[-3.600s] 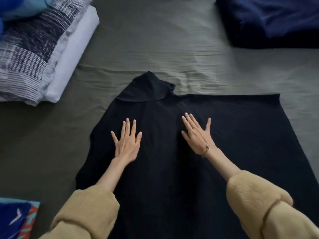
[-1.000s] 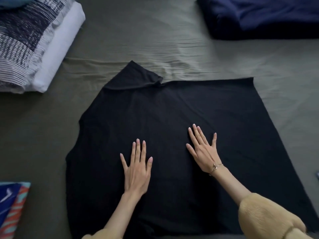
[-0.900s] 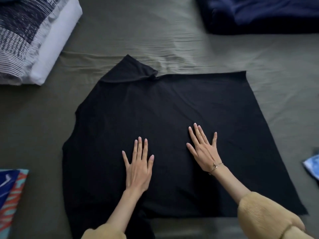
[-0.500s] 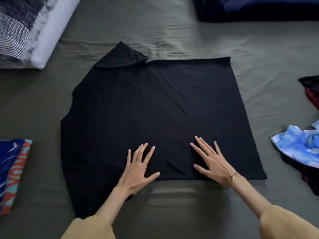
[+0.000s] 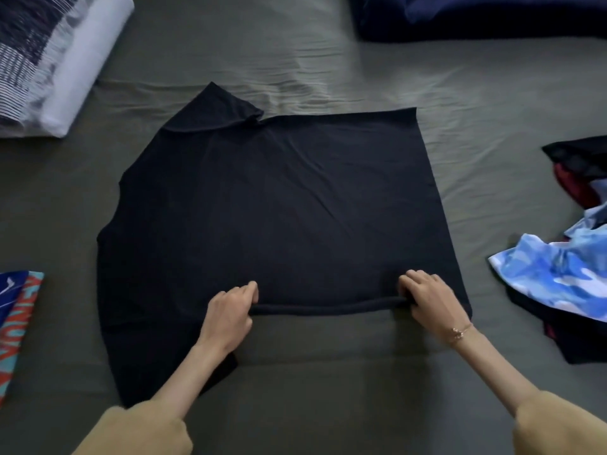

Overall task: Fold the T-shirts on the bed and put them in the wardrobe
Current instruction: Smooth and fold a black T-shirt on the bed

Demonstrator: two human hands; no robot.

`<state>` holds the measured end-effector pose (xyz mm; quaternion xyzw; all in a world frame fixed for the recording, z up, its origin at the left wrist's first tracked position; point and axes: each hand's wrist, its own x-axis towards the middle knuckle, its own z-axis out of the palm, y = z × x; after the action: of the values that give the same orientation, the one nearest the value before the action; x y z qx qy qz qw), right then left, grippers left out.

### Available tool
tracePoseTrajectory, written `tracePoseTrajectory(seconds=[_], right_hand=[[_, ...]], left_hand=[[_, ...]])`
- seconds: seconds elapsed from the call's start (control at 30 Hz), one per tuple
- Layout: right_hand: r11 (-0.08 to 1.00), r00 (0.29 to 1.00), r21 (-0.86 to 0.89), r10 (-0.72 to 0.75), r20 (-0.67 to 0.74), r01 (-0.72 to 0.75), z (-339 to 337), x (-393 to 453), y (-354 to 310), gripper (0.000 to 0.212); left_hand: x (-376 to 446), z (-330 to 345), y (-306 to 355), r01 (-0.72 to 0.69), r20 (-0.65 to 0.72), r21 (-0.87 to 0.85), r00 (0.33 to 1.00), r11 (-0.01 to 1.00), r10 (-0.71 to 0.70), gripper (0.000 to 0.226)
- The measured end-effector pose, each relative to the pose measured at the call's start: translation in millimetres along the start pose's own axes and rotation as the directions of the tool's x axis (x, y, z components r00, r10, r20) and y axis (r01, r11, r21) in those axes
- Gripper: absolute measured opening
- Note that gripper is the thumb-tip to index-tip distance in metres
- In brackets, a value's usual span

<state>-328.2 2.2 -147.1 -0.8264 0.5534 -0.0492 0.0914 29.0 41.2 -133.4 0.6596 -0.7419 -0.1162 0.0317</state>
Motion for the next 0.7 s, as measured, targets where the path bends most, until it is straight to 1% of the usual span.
tracePoseTrajectory(seconds=[0.07,0.1,0.17,0.23,0.3,0.37,0.43,0.53,0.6,0.63,0.7], right_hand=[[0.983,0.989,0.116,0.146,0.003,-0.145,-11.3,13.0,18.0,0.028],[0.956,0.974,0.188,0.224,0.019,-0.224,-16.5,20.8,26.9,0.021],[0.891,0.939,0.3,0.34,0.053,-0.339,-24.0,35.3,43.6,0.017],[0.845,0.908,0.356,0.417,0.03,-0.4,-29.2,53.1,60.2,0.017],[0.806,0.88,0.389,0.475,0.027,-0.447,-33.2,70.6,69.0,0.016],[0.748,0.846,0.447,0.531,0.041,-0.491,-34.6,86.6,75.1,0.016],[0.674,0.796,0.502,0.604,0.046,-0.541,-33.7,99.3,79.5,0.017],[0.592,0.708,0.485,0.701,0.086,-0.644,-27.4,109.2,82.8,0.02],[0.548,0.65,0.454,0.754,0.098,-0.703,-24.0,111.8,80.5,0.021],[0.536,0.629,0.438,0.773,0.089,-0.722,-22.8,111.5,77.3,0.021],[0.534,0.602,0.409,0.797,0.049,-0.74,-21.0,112.3,73.6,0.022]], left_hand=[[18.2,-7.3,0.3,0.152,-0.018,-0.039,0.988,0.988,-0.153,0.035],[28.5,-11.4,-1.0,0.211,-0.016,-0.048,0.977,0.976,-0.212,0.032],[49.5,-18.8,-3.9,0.288,-0.004,-0.047,0.957,0.956,-0.288,0.026],[75.1,-23.2,-7.7,0.343,0.006,-0.038,0.939,0.939,-0.343,0.022],[97.4,-26.4,-13.9,0.42,0.019,-0.059,0.908,0.906,-0.419,0.023],[117.6,-27.9,-20.2,0.509,0.054,-0.119,0.861,0.853,-0.506,0.026],[135.6,-28.0,-23.6,0.581,0.095,-0.173,0.814,0.796,-0.573,0.029],[153.1,-25.0,-19.5,0.655,0.128,-0.216,0.754,0.724,-0.644,0.03],[159.3,-21.3,-13.5,0.689,0.12,-0.243,0.72,0.683,-0.684,0.025],[159.7,-20.3,-10.7,0.688,0.098,-0.241,0.719,0.684,-0.688,0.023],[163.0,-16.3,-5.8,0.66,0.031,-0.219,0.741,0.719,-0.671,0.022]])
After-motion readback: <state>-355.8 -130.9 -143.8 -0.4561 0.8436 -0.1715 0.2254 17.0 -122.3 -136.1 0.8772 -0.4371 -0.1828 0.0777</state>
